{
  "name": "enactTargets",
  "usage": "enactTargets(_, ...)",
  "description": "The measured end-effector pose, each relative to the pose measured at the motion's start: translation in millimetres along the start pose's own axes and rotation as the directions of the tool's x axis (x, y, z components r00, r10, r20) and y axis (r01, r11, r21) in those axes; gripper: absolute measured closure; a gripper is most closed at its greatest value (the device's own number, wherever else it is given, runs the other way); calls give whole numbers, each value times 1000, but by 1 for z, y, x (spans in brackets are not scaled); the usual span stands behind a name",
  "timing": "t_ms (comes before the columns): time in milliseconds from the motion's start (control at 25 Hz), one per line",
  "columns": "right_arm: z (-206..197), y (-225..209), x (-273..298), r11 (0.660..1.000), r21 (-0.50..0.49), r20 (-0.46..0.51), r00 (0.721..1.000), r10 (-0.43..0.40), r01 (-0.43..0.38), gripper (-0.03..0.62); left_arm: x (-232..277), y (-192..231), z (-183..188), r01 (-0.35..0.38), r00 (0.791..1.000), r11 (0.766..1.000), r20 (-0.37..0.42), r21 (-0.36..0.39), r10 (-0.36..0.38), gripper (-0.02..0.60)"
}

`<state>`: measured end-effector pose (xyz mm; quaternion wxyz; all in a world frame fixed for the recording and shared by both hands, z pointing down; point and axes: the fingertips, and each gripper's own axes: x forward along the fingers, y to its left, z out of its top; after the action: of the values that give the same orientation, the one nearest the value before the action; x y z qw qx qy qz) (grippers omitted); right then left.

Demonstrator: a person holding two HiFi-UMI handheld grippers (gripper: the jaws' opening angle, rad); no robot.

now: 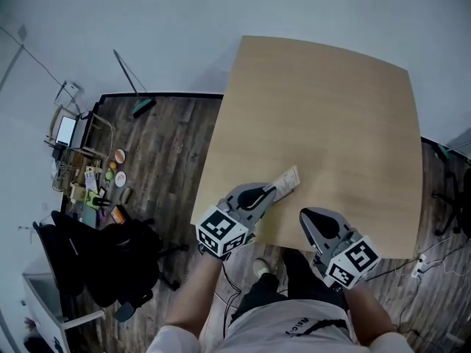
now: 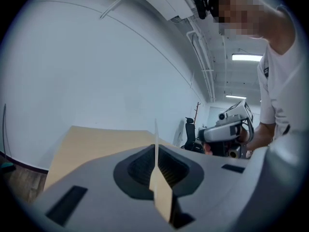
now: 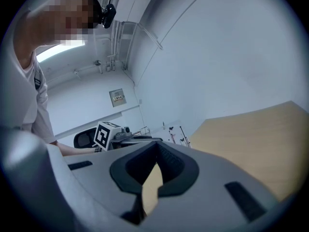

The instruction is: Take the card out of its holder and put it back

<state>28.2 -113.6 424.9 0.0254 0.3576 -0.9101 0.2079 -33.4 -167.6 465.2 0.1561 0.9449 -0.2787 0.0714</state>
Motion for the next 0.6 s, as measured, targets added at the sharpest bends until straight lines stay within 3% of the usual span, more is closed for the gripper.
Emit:
enactTargets(280, 39, 15, -17, 999, -42, 76, 997, 9, -5, 581, -26, -32, 66, 9, 996, 1000, 84, -4, -9, 555)
enactTargets(600, 75, 29, -35, 996, -83, 138, 990, 29, -17, 580, -47, -61, 103, 24, 993, 1000, 119, 6, -24, 555)
